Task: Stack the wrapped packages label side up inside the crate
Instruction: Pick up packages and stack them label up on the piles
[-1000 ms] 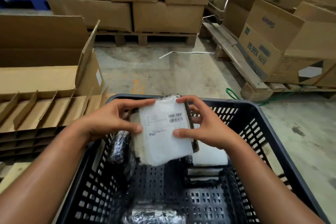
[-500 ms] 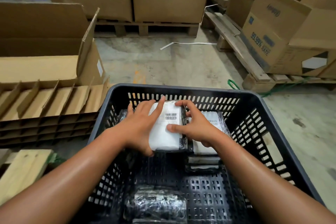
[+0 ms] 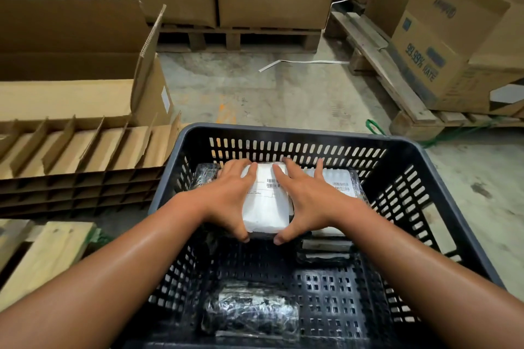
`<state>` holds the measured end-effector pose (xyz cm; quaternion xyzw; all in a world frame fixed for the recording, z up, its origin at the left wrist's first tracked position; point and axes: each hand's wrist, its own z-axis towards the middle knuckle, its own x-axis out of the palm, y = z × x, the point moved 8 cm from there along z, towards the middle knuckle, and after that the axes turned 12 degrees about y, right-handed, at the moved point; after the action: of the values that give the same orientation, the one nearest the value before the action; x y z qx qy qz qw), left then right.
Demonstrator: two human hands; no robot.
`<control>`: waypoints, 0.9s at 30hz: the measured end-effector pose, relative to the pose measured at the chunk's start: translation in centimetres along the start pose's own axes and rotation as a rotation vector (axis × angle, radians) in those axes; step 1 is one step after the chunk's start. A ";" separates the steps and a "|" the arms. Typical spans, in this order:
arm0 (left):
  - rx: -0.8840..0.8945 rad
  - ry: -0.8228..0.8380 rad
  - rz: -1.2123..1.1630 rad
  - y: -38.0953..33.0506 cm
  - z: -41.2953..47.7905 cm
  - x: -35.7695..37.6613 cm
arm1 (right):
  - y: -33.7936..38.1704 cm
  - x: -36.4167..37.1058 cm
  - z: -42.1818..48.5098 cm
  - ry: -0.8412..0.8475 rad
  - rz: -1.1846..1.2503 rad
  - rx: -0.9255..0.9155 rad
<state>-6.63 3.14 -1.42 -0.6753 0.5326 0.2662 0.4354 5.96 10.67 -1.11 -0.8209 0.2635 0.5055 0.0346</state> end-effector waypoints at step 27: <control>-0.307 0.352 0.858 0.5 2.5 7.3 | 1.5 7.8 5.0 0.371 -0.837 0.388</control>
<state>-4.73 1.70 -8.77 -0.4862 0.7828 0.3790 0.0853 3.92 7.88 -9.78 -0.9108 0.0021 0.2354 0.3393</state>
